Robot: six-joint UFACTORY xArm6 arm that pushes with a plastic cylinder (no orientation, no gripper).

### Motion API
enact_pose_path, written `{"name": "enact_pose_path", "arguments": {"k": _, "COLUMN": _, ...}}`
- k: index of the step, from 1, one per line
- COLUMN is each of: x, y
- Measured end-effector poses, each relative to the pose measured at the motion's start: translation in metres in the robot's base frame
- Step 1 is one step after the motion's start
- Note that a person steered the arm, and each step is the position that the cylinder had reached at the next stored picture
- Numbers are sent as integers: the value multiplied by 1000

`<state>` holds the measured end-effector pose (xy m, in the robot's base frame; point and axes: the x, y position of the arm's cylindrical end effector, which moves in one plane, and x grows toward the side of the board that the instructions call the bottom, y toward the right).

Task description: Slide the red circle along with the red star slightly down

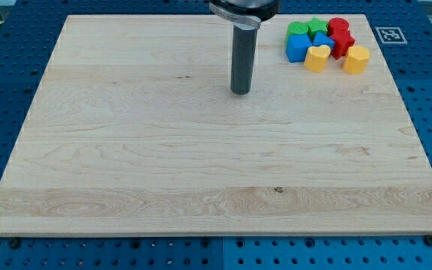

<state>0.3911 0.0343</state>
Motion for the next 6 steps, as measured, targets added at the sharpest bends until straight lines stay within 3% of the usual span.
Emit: {"name": "enact_pose_path", "arguments": {"k": 6, "x": 0, "y": -35}}
